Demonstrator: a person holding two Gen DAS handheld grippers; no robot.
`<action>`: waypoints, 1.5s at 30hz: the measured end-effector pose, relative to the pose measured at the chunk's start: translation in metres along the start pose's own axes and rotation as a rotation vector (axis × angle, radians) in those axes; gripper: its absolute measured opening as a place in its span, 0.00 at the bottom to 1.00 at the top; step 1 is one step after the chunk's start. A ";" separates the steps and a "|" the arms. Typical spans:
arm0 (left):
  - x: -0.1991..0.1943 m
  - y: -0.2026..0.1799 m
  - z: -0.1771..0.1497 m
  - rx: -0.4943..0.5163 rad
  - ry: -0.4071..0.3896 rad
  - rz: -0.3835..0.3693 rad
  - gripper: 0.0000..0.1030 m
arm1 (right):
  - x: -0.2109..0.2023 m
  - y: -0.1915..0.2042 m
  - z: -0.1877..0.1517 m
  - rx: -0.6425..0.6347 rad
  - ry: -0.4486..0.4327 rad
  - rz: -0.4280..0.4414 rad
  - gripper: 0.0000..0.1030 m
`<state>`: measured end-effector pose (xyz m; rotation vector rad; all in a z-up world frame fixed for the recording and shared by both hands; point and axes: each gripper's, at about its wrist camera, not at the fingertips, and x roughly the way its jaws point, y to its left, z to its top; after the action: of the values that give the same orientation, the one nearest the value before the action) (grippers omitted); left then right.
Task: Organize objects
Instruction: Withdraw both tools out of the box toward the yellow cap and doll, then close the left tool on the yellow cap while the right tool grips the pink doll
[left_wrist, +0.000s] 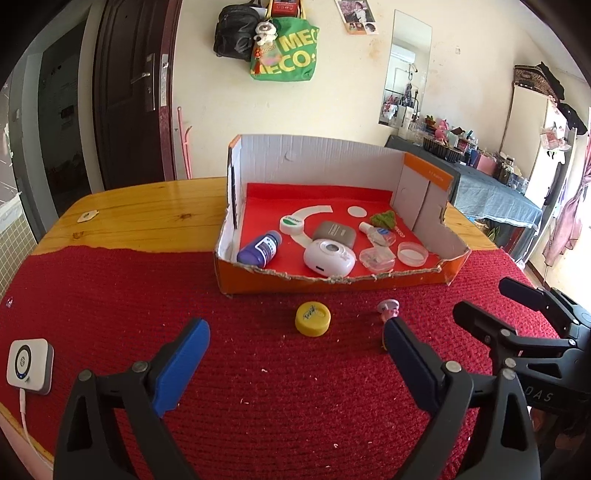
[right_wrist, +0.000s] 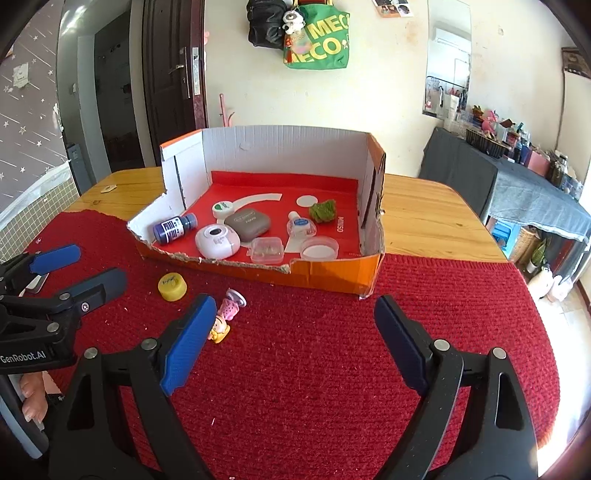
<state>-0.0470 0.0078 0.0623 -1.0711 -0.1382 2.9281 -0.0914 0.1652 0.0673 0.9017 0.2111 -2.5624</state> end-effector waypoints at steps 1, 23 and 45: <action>0.003 0.001 -0.003 -0.005 0.012 0.002 0.94 | 0.004 0.000 -0.002 0.003 0.010 -0.001 0.85; 0.031 0.006 -0.013 0.005 0.095 0.032 0.94 | 0.033 -0.004 -0.019 0.010 0.099 -0.026 0.85; 0.040 0.036 0.003 0.020 0.132 0.036 0.94 | 0.071 0.032 -0.008 -0.022 0.247 0.101 0.85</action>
<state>-0.0793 -0.0266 0.0354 -1.2721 -0.0884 2.8717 -0.1235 0.1142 0.0165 1.1895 0.2571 -2.3484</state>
